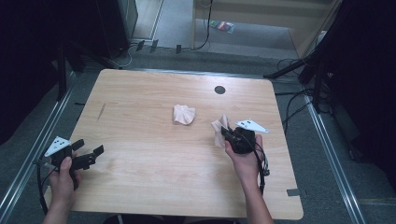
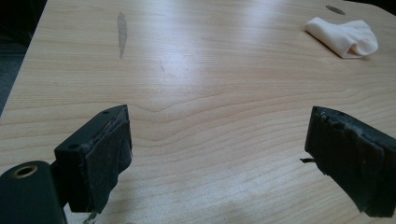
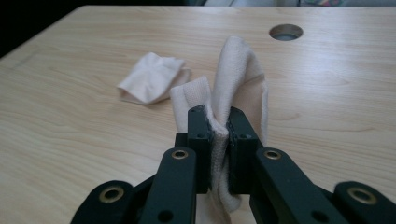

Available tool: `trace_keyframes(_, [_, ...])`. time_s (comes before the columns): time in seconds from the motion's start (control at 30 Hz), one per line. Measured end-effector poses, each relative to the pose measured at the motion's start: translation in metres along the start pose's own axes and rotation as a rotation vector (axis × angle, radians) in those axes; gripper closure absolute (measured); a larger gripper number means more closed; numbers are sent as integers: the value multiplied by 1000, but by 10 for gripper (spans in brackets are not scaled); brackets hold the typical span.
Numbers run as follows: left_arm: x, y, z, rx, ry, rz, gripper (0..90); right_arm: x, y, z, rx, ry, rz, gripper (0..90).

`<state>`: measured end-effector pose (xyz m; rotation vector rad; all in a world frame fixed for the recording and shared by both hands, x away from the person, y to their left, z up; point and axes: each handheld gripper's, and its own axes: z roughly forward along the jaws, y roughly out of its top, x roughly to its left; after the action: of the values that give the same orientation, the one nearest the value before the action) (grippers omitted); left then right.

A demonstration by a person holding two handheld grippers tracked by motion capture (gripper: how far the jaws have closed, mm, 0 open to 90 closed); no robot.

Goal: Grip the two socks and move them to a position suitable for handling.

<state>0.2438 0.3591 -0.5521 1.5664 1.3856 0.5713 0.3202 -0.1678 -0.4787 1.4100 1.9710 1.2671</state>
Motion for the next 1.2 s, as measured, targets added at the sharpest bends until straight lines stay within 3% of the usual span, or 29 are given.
trace_keyframes(0.1, [0, 0, 0, 5, -1, 0, 77, 16, 0, -15, -10, 26, 11, 831])
trace_keyframes(0.33, [0, 0, 0, 8, 2, 11, 77, 39, 1, -26, -4, 59, 8, 832])
trace_keyframes(0.4, [-1, 0, 0, 8, 4, 11, 77, 46, -1, -29, 2, 73, 27, 832])
trace_keyframes(0.57, [-1, 1, 1, 18, 10, 12, 77, 64, -9, -33, 2, 91, -5, 831])
trace_keyframes(0.67, [-2, 1, 2, 24, 12, 16, 77, 73, -15, -29, 8, 115, 10, 832])
trace_keyframes(1.0, [0, 1, 2, 28, 2, -3, 77, 116, -43, -5, 73, 188, -47, 831])
trace_keyframes(1.17, [-2, 1, 3, 32, 7, 6, 77, 121, -55, 9, 110, 179, -62, 822])
trace_keyframes(1.2, [-2, 1, 3, 33, 5, 9, 77, 120, -57, 13, 121, 172, -61, 763])
